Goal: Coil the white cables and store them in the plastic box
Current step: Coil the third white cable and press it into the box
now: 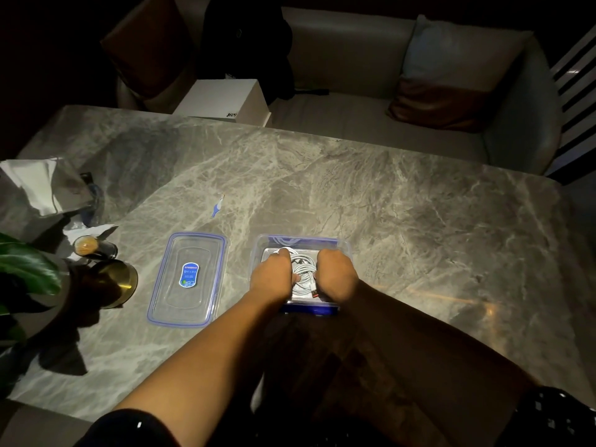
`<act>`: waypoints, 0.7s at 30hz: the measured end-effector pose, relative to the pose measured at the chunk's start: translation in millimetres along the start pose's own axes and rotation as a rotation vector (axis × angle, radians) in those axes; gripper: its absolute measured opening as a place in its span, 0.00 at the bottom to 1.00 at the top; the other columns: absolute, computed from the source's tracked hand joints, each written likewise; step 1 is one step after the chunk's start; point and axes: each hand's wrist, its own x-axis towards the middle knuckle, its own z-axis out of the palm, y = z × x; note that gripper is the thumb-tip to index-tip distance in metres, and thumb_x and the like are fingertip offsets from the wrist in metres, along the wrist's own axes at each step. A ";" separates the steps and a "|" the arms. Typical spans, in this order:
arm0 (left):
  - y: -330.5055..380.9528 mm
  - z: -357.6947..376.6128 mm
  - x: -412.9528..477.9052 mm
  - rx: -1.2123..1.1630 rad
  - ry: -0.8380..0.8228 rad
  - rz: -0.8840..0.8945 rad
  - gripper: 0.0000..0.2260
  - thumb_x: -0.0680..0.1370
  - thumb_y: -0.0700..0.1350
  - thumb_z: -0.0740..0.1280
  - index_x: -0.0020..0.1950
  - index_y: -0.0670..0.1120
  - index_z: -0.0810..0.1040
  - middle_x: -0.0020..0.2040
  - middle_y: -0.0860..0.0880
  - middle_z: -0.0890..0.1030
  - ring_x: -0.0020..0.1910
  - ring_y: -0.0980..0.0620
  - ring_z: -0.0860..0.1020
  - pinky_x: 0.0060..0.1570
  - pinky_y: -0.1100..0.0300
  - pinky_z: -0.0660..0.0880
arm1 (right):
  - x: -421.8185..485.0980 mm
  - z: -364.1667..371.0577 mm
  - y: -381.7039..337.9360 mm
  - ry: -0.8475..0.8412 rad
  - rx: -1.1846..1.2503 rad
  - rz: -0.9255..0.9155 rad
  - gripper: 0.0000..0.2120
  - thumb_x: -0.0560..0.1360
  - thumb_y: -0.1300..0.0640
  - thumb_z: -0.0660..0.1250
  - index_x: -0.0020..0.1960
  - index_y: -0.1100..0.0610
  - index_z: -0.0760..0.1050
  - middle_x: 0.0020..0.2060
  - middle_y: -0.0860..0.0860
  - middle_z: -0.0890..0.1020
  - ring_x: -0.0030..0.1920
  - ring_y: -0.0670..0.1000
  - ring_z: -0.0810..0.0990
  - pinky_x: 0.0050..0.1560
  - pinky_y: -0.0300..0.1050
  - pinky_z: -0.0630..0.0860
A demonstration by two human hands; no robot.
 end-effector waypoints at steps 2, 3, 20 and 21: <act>0.8 -2.6 -2.9 0.003 0.019 -0.002 0.20 0.77 0.51 0.69 0.62 0.41 0.69 0.57 0.41 0.78 0.56 0.40 0.78 0.49 0.50 0.74 | -3.7 -5.3 1.6 0.018 0.047 0.024 0.10 0.78 0.61 0.63 0.56 0.63 0.78 0.56 0.60 0.83 0.57 0.59 0.82 0.53 0.49 0.77; 1.7 -4.4 -4.4 0.010 0.023 -0.002 0.20 0.77 0.52 0.69 0.63 0.41 0.70 0.58 0.41 0.78 0.56 0.40 0.78 0.50 0.50 0.74 | -5.2 -6.9 2.4 0.025 0.074 0.033 0.10 0.77 0.61 0.64 0.55 0.63 0.78 0.55 0.60 0.83 0.56 0.60 0.82 0.52 0.48 0.77; 31.8 -53.2 -54.1 -0.137 0.066 0.089 0.18 0.76 0.49 0.71 0.62 0.44 0.74 0.56 0.44 0.81 0.55 0.46 0.79 0.56 0.53 0.76 | -73.7 -56.6 25.2 0.131 0.198 0.012 0.17 0.75 0.47 0.67 0.61 0.54 0.75 0.56 0.56 0.82 0.55 0.58 0.81 0.51 0.49 0.77; 33.4 -54.3 -57.9 -0.122 0.070 0.098 0.17 0.77 0.49 0.70 0.62 0.44 0.74 0.57 0.44 0.81 0.55 0.46 0.79 0.56 0.53 0.76 | -78.6 -59.6 26.0 0.128 0.196 0.001 0.18 0.74 0.48 0.67 0.61 0.54 0.75 0.57 0.55 0.82 0.55 0.57 0.81 0.51 0.49 0.78</act>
